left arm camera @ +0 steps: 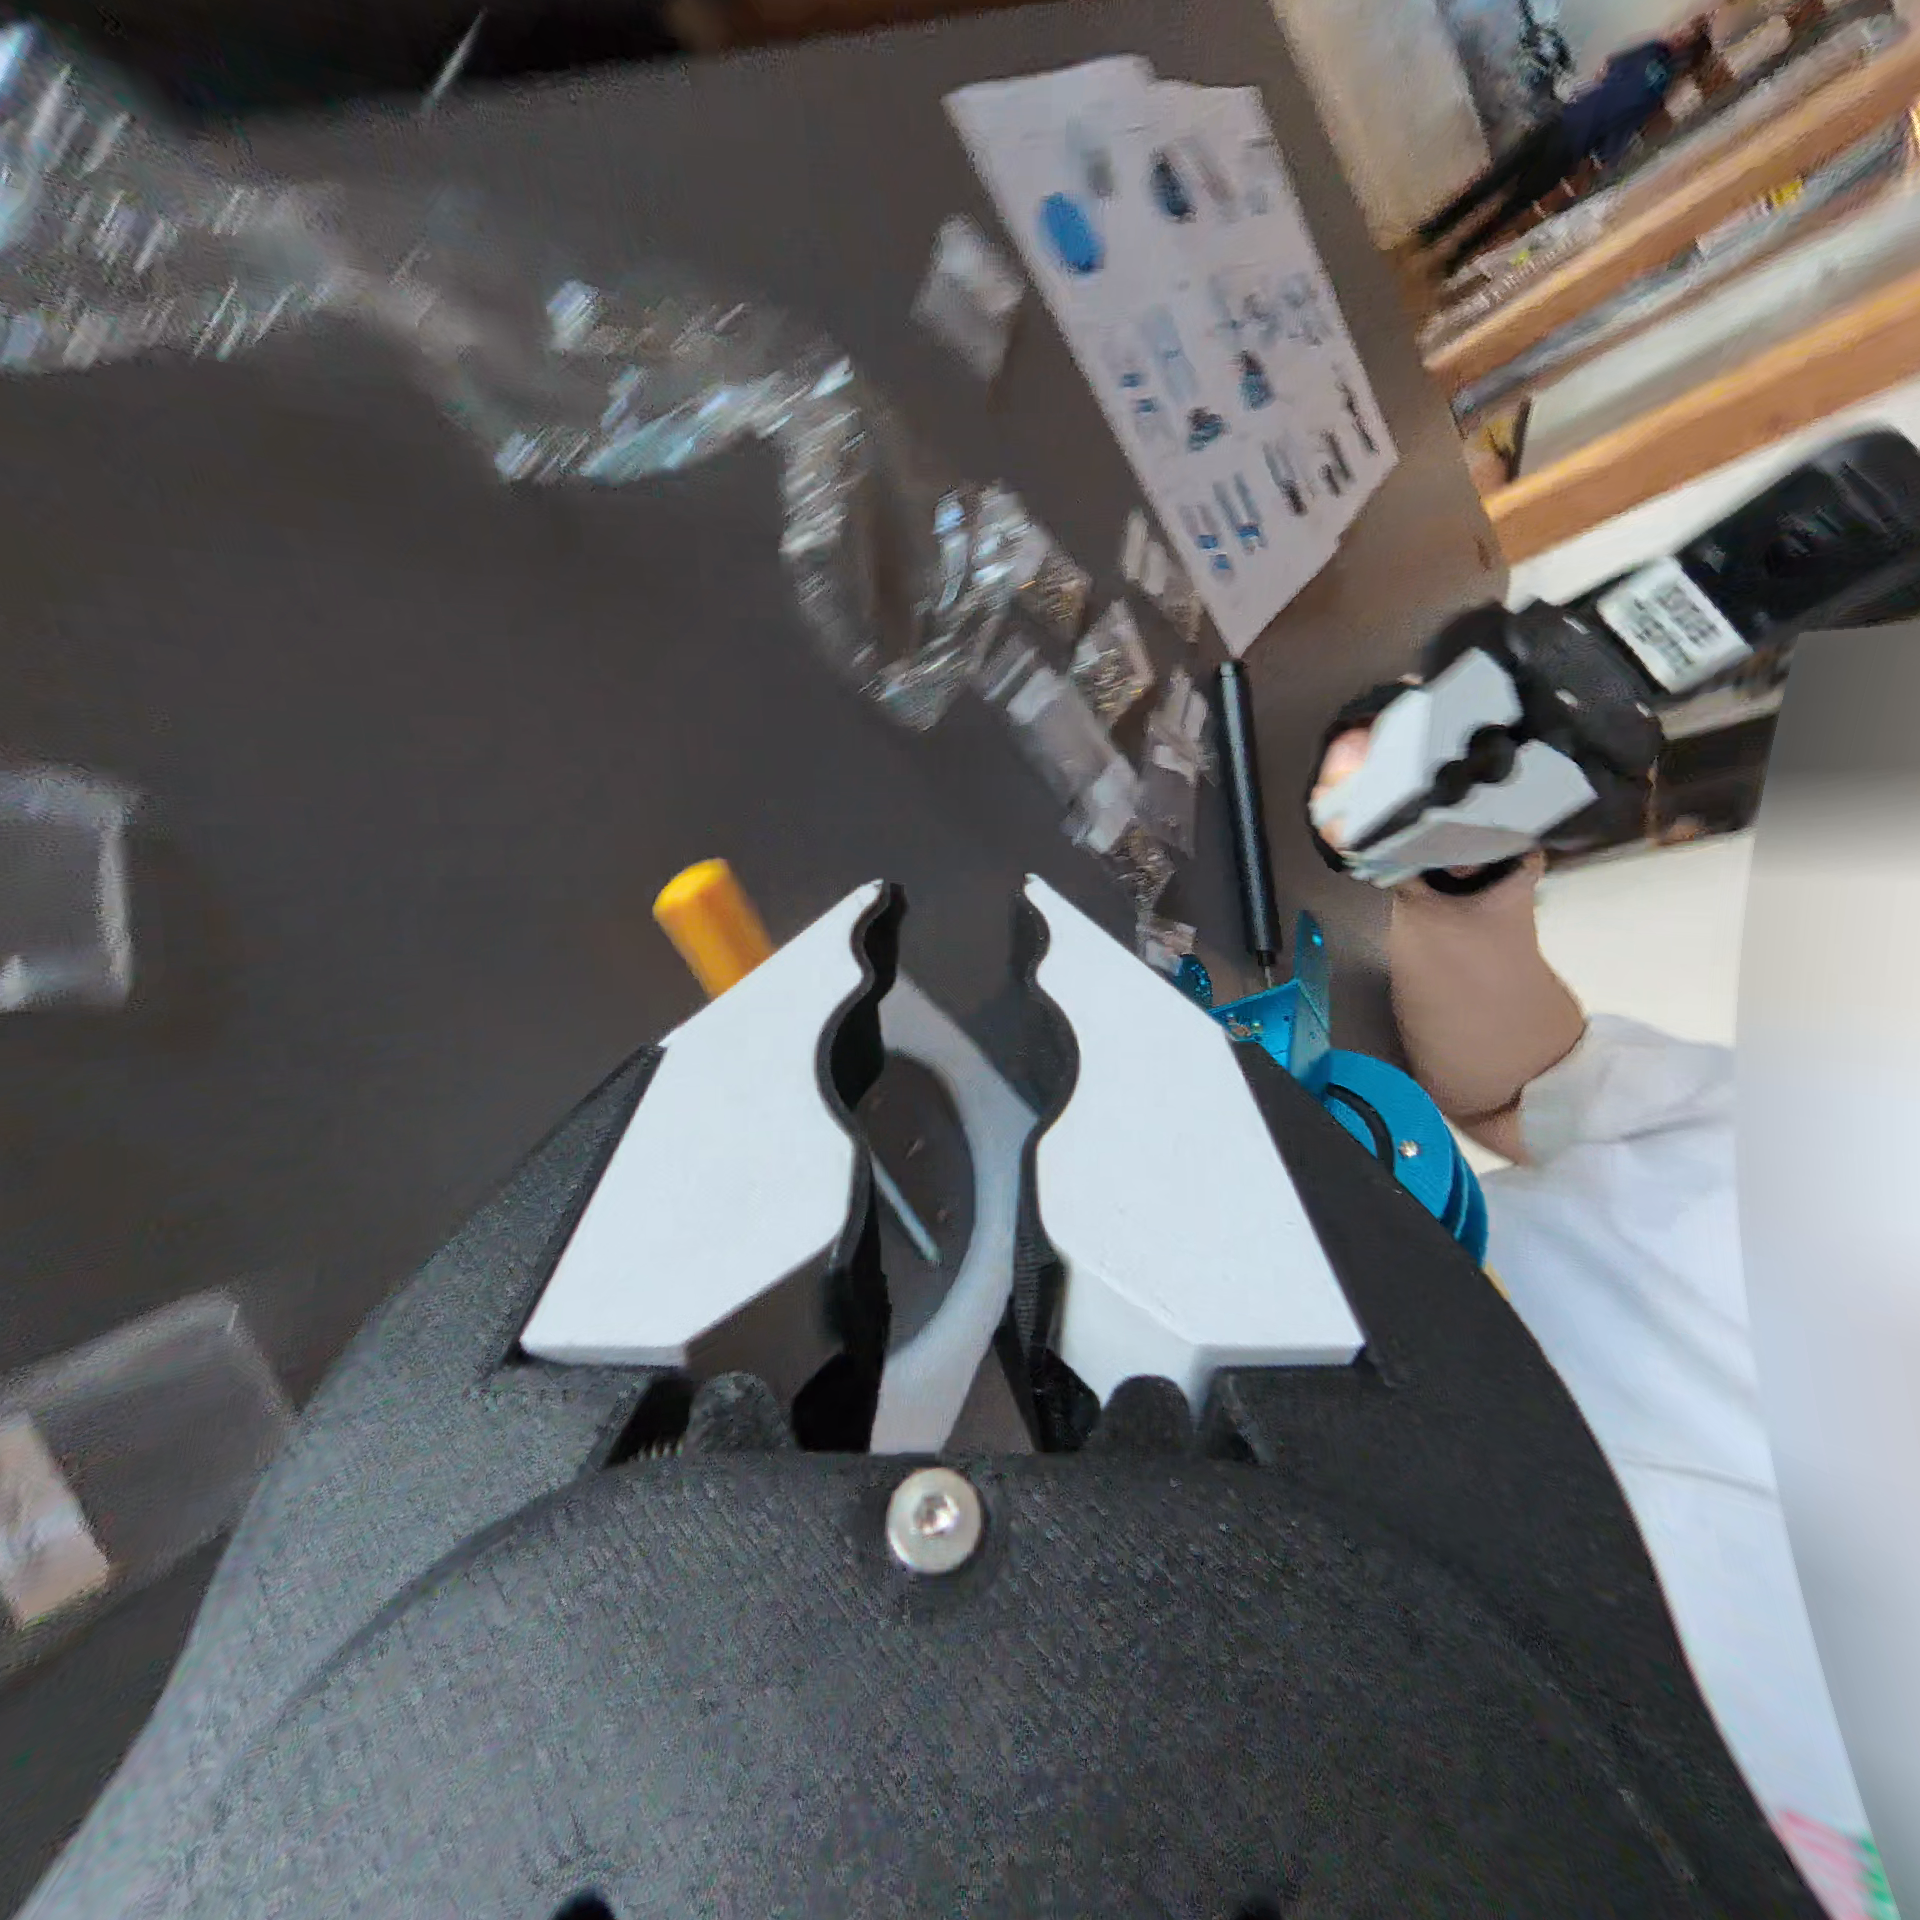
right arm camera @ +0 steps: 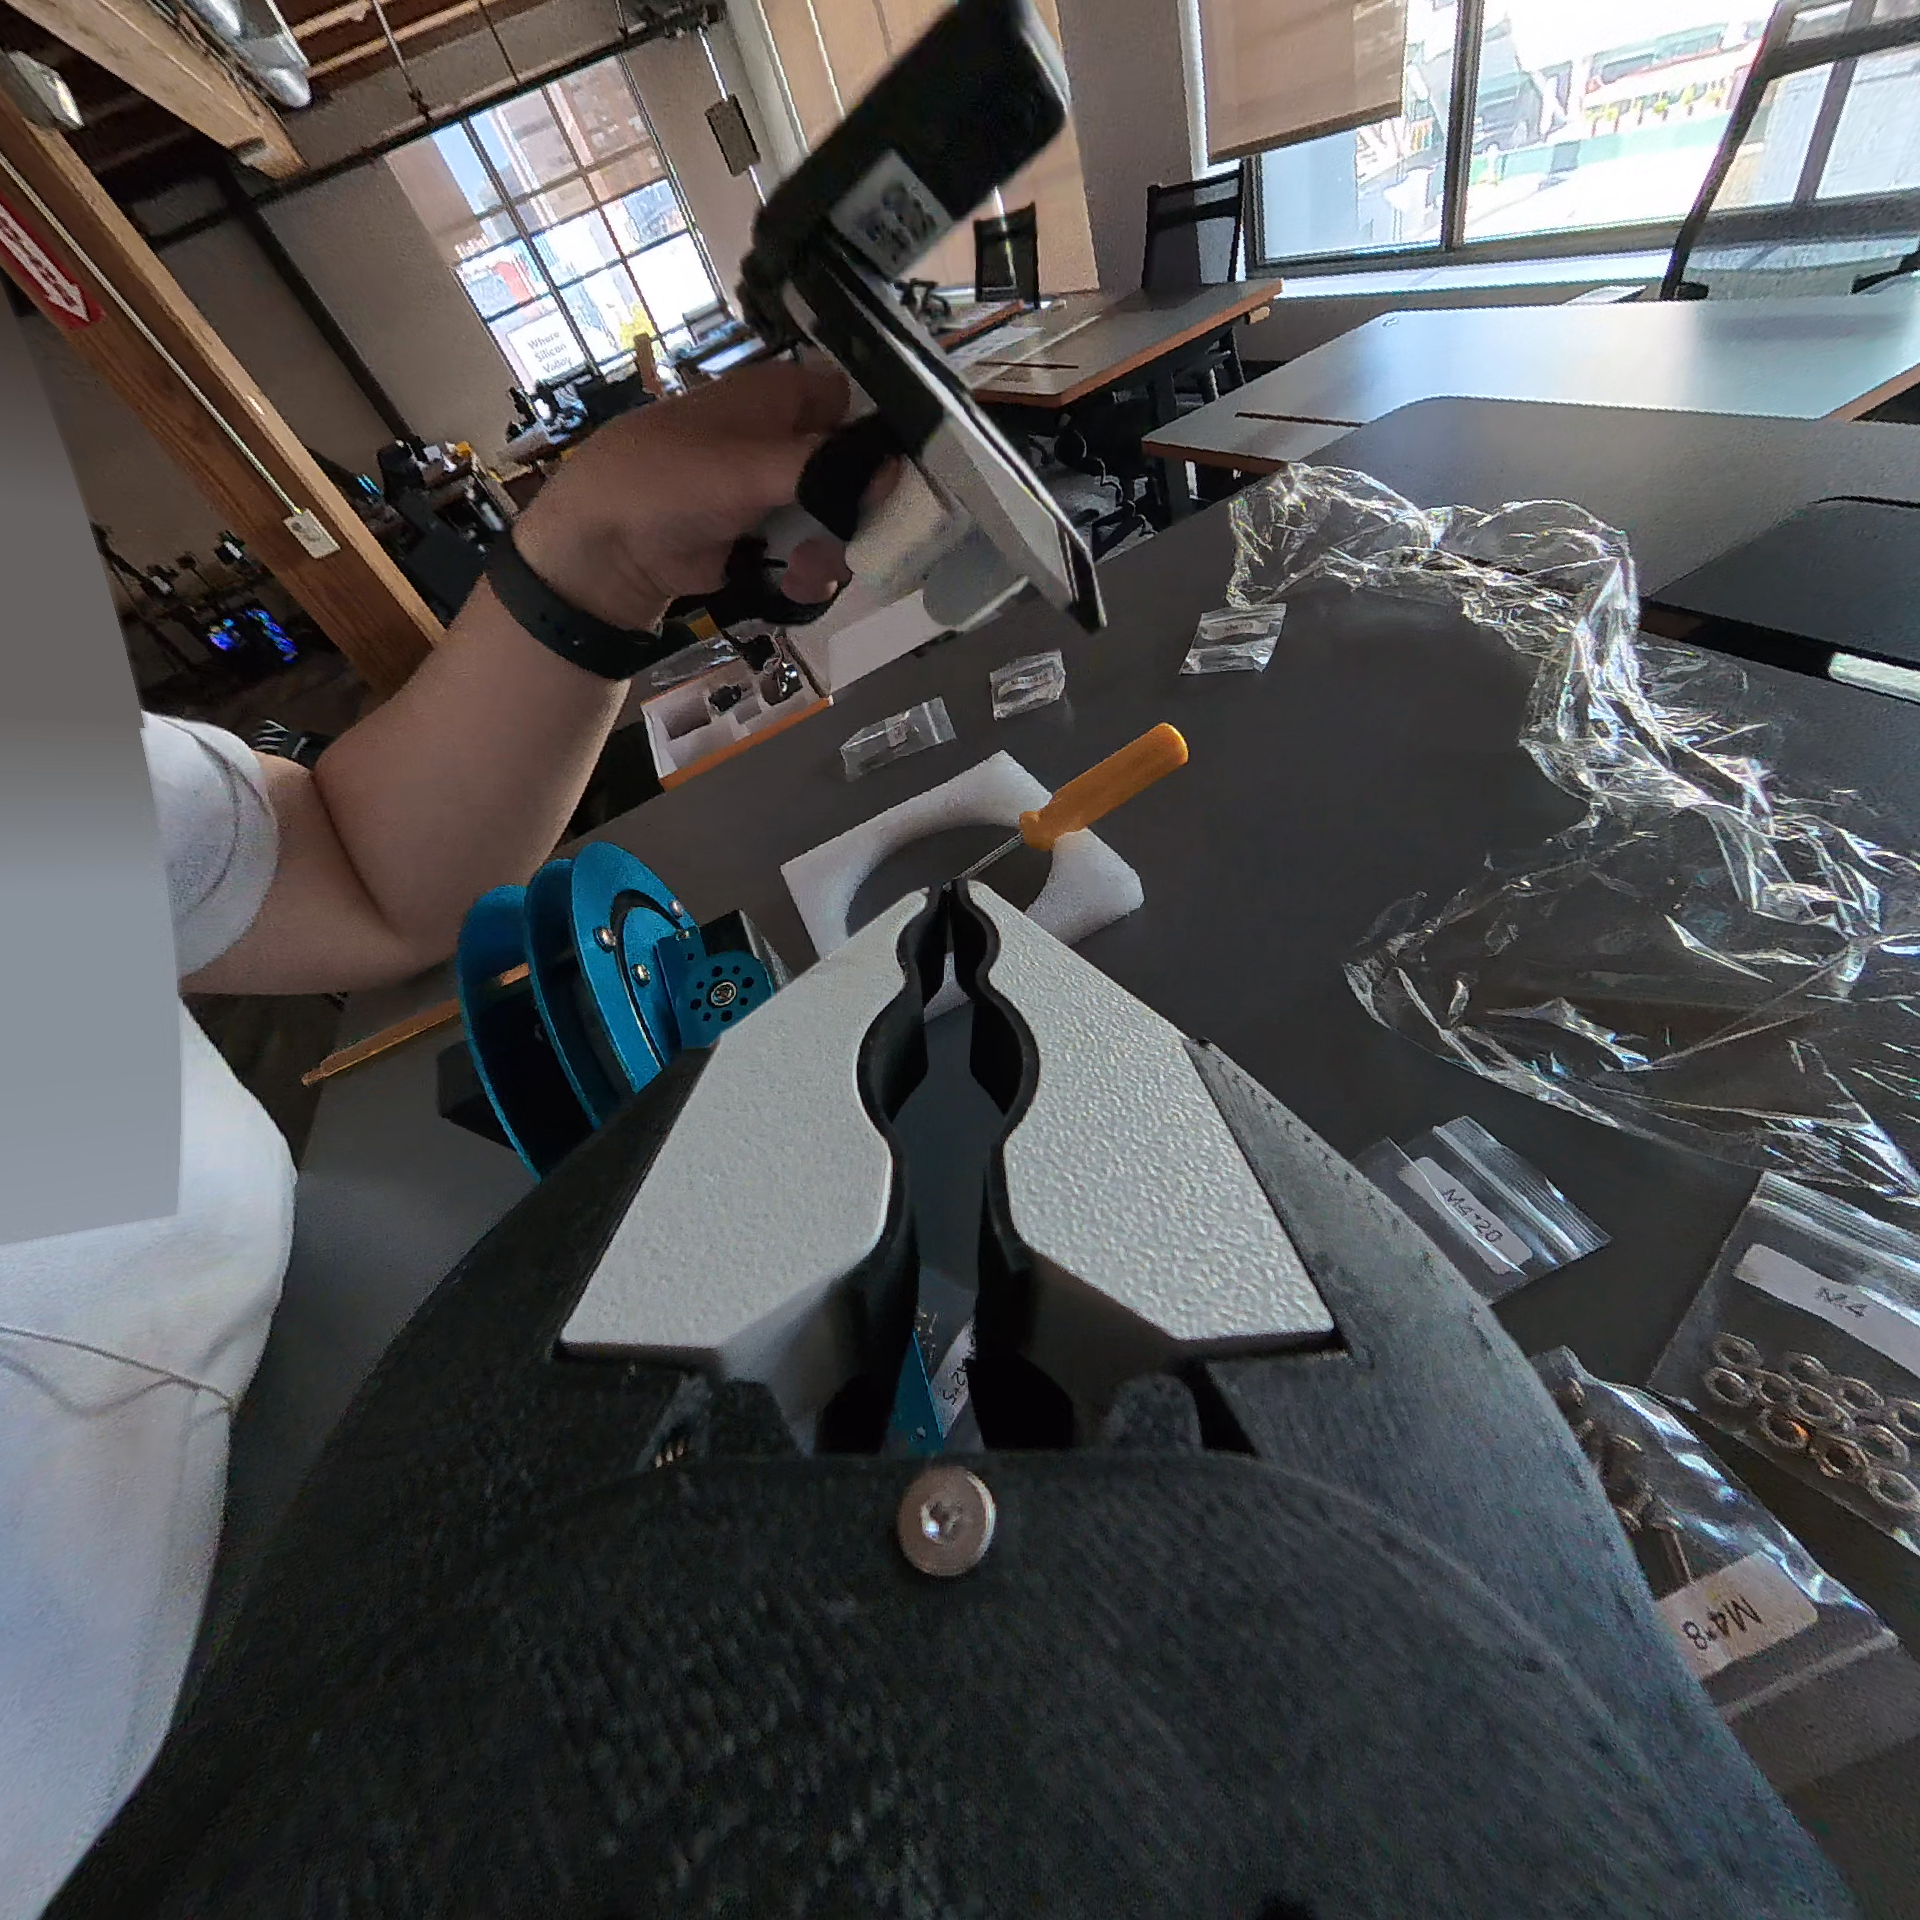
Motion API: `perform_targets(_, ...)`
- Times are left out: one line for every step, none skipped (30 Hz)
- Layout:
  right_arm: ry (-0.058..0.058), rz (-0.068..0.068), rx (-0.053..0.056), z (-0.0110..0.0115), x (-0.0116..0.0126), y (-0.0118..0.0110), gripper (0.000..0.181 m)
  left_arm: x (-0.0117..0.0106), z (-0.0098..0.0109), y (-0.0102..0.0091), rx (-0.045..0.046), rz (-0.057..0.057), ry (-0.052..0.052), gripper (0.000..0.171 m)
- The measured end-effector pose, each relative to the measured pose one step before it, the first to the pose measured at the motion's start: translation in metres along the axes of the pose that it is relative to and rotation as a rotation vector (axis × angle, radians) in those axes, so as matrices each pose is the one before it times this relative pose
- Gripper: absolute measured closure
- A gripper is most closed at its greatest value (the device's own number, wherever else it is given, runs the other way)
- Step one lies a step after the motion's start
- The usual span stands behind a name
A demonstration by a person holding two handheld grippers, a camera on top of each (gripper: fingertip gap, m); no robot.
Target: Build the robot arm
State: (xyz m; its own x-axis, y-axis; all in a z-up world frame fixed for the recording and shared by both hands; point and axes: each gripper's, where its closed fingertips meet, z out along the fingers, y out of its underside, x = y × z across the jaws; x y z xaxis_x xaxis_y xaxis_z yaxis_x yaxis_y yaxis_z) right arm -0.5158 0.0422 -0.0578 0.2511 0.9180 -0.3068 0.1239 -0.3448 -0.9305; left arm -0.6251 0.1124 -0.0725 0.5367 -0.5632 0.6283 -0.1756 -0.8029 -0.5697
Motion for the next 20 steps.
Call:
perform_targets(0.0126, -0.0079, -0.0053, 0.00174, 0.00096, 0.00061, 0.181, 0.01735, 0.00395, -0.00322, 0.00555, 0.0948, 0.025, 0.157)
perform_targets(-0.0005, -0.001, -0.0056, 0.00205, -0.00011, 0.00134, 0.181, 0.0165, 0.00602, -0.0007, -0.01211, 0.0817, 0.0356, 0.161)
perform_targets(-0.0045, 0.0052, -0.0096, 0.00213, -0.00017, 0.00258, 0.181, 0.01739, 0.00751, -0.00068, -0.00794, 0.0725, 0.0583, 0.166)
perform_targets(-0.0007, 0.0048, -0.0049, 0.00165, 0.00075, 0.00209, 0.181, 0.01809, 0.00853, -0.00059, -0.00041, 0.0567, 0.0822, 0.168)
perform_targets(-0.0006, 0.0023, -0.0043, 0.00112, 0.00081, 0.00185, 0.181, 0.01285, 0.009, -0.00001, -0.00118, 0.0314, 0.0708, 0.169)
perform_targets(0.0045, 0.0014, -0.0074, 0.0007, 0.00176, 0.00205, 0.181, 0.00707, 0.00935, 0.0022, -0.01079, 0.0155, 0.0488, 0.17)
perform_targets(0.0058, -0.0015, -0.0049, 0.00048, 0.00164, 0.00131, 0.181, 0.00235, 0.00902, 0.00424, -0.02227, 0.0049, 0.0267, 0.17)
perform_targets(0.0052, -0.0059, 0.0009, 0.0001, 0.00078, 0.00009, 0.181, -0.00179, 0.00753, 0.00354, -0.01706, -0.0007, 0.0043, 0.169)
perform_targets(0.0064, -0.0066, -0.0035, 0.0002, 0.00064, 0.00059, 0.181, -0.00306, 0.006, 0.00309, -0.01, -0.0053, -0.0031, 0.169)
perform_targets(0.0093, -0.0066, -0.0075, 0.00014, 0.00118, 0.00104, 0.181, -0.00141, 0.0044, 0.00128, 0.00216, -0.0095, 0.0092, 0.169)
perform_targets(0.006, -0.0065, -0.0043, 0.00016, 0.0006, 0.00079, 0.181, 0.00124, 0.00339, -0.00029, 0.01576, -0.0128, 0.031, 0.17)
perform_targets(0.0039, -0.0047, -0.0025, 0.0002, 0.00074, 0.00082, 0.181, 0.00087, 0.00219, 0.00013, 0.01275, -0.0293, 0.0372, 0.169)
perform_targets(0.0043, -0.0054, 0.0005, 0.00013, 0.00114, 0.00071, 0.181, -0.00016, 0.00097, -0.00077, 0.0179, -0.0446, 0.039, 0.168)
perform_targets(0.0063, -0.0126, 0.0085, -0.00033, 0.00073, -0.00043, 0.181, 0.00211, 0.00032, -0.00209, 0.02822, -0.0488, 0.059, 0.165)
perform_targets(0.0078, -0.0215, 0.0099, -0.00065, 0.00029, -0.00118, 0.181, 0.00367, -0.00023, -0.00152, 0.02376, -0.0519, 0.0701, 0.165)
perform_targets(0.0125, -0.0326, 0.0121, -0.00104, -0.00009, -0.00228, 0.181, 0.00213, -0.00076, -0.0013, 0.02038, -0.0511, 0.0574, 0.165)
perform_targets(0.0251, -0.0447, 0.0167, -0.00169, 0.0009, -0.00377, 0.181, 0.00071, -0.00059, -0.0011, 0.01789, -0.0384, 0.0387, 0.164)
perform_targets(0.0303, -0.053, 0.0163, -0.00223, 0.00088, -0.00439, 0.181, 0.00001, -0.00017, -0.00133, 0.01882, -0.0245, 0.0247, 0.164)
perform_targets(0.026, -0.0601, 0.0243, -0.0027, -0.00048, -0.00595, 0.181, 0.0004, 0.00045, -0.00203, 0.02021, -0.0143, 0.0187, 0.164)
perform_targets(0.0322, -0.0567, 0.0227, -0.0026, 0.00043, -0.00599, 0.181, 0.00226, 0.00151, -0.00158, 0.01669, -0.0063, 0.023, 0.164)
